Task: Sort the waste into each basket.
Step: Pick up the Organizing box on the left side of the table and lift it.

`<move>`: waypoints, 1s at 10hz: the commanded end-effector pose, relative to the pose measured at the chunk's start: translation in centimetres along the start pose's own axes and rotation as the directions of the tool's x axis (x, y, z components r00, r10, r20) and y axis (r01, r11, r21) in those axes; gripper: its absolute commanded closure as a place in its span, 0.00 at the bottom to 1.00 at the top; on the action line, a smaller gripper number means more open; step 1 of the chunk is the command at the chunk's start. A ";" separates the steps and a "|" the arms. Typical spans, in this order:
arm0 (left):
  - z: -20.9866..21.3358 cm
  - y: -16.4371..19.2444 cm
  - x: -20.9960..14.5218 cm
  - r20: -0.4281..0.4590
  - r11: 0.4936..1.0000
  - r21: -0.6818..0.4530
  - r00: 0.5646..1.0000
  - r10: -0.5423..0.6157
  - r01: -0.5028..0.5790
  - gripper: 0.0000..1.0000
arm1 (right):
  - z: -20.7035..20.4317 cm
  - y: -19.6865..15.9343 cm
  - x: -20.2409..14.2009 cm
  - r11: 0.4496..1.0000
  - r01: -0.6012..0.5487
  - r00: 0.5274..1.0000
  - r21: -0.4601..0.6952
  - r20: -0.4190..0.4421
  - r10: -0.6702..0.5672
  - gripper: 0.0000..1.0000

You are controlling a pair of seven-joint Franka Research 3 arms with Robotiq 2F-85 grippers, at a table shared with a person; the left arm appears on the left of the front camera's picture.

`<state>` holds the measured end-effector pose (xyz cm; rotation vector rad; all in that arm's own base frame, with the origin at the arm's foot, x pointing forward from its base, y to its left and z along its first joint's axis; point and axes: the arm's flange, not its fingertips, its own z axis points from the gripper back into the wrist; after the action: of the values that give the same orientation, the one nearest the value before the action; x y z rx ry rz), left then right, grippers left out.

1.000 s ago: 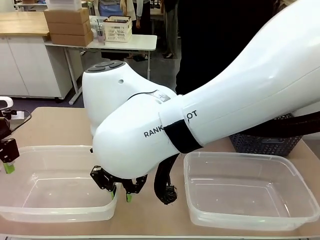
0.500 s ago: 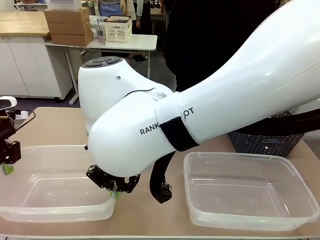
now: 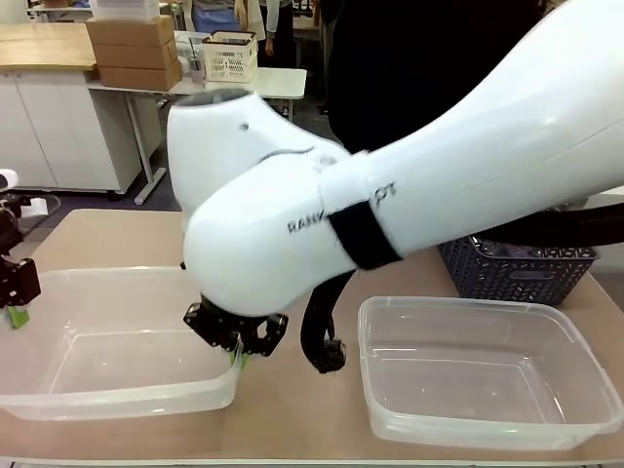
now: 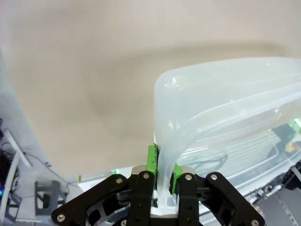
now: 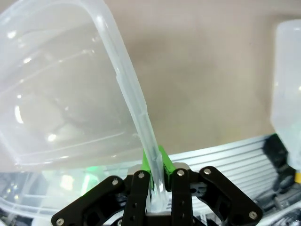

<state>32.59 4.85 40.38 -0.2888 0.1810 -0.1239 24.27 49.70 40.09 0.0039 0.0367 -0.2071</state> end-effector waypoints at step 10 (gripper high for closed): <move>3.7 -10.9 -3.2 0.097 1.000 -0.005 0.995 -0.023 0.023 1.00 | 8.1 -6.2 3.2 0.991 -0.080 0.997 -0.109 0.005 0.081 0.98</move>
<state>29.62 -4.14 47.42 -0.3051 0.0886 -0.1060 26.20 42.75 48.55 -0.1118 0.0463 -0.0847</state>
